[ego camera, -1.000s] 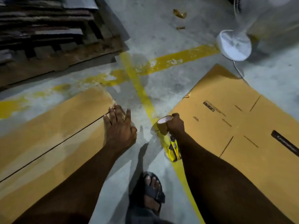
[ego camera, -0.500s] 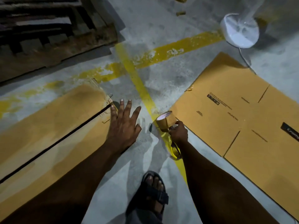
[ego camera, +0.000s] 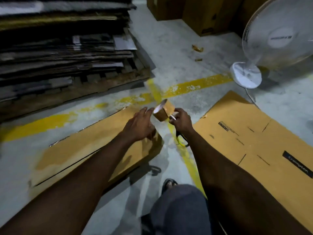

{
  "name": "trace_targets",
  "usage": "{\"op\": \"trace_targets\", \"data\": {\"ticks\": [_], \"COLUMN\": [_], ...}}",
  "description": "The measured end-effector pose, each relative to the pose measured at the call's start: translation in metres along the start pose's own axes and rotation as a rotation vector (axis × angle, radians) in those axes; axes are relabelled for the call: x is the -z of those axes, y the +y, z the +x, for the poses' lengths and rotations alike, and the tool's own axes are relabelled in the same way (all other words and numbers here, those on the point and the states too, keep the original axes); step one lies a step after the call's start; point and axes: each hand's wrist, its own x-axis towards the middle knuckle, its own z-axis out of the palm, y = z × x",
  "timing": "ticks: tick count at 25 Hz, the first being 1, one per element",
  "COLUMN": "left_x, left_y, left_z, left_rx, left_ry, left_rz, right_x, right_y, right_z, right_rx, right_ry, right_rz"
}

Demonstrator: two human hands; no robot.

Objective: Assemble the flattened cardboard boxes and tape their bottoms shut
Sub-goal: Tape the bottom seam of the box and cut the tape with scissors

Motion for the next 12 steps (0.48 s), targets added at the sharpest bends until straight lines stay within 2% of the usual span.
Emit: {"op": "trace_targets", "data": {"ticks": [5, 8, 10, 12], "left_x": [0.099, 0.137, 0.146, 0.145], "left_y": [-0.054, -0.091, -0.117, -0.141], "left_z": [-0.102, -0.182, -0.224, -0.258], "left_rx": [0.158, 0.227, 0.29, 0.36], "left_ry": [0.2, 0.399, 0.426, 0.434], "left_rz": [-0.063, -0.068, -0.048, -0.165], "right_x": [-0.046, -0.099, -0.133, -0.163], "right_y": [-0.146, -0.185, -0.201, -0.216], "right_z": [-0.063, -0.126, -0.158, -0.177], "right_rx": [0.265, 0.361, 0.429, 0.486], "right_ry": [-0.182, -0.352, -0.531, -0.682], "right_rz": [0.101, 0.218, 0.227, 0.18]}}
